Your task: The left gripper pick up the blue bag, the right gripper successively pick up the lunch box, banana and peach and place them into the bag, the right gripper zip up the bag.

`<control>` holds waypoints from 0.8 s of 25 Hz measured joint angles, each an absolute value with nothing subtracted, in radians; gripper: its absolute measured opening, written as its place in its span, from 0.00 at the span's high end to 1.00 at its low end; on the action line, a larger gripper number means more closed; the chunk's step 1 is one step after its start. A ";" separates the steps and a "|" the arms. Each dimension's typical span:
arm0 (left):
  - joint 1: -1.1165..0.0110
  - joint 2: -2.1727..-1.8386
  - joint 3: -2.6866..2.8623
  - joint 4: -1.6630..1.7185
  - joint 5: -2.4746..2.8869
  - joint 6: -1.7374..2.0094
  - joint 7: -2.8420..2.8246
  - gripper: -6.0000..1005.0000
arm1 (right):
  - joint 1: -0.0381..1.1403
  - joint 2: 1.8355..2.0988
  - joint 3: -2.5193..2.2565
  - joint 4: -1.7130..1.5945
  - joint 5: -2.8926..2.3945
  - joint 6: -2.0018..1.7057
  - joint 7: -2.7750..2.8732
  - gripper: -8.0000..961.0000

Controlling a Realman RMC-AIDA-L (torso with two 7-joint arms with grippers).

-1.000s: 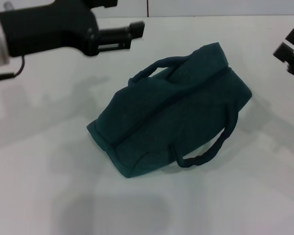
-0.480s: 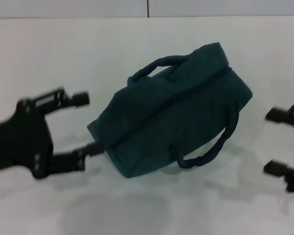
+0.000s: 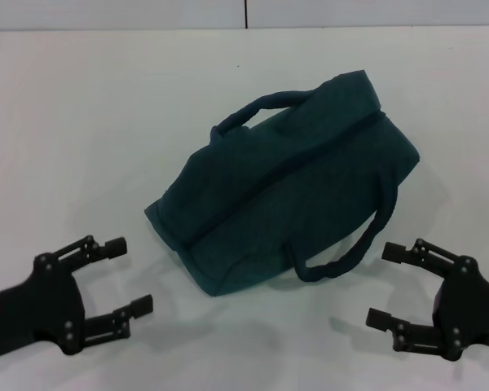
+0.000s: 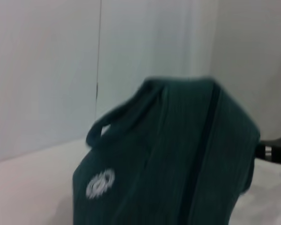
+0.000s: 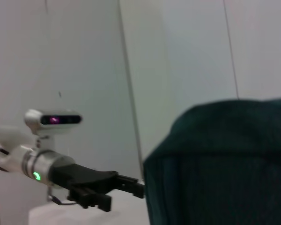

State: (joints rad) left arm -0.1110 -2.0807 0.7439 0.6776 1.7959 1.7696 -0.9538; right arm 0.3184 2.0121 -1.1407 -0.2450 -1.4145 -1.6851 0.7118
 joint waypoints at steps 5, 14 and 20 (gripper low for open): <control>-0.113 -2.085 0.702 0.629 1.851 1.729 -0.892 0.16 | 0.321 2.015 -1.141 -0.214 -1.409 -1.623 0.672 0.09; -0.119 -2.085 0.700 0.616 1.865 1.728 -0.883 0.16 | 0.319 2.016 -1.141 -0.208 -1.410 -1.606 0.666 0.09; -0.126 -2.085 0.699 0.617 1.864 1.739 -0.882 0.16 | 0.320 2.016 -1.141 -0.207 -1.412 -1.606 0.665 0.09</control>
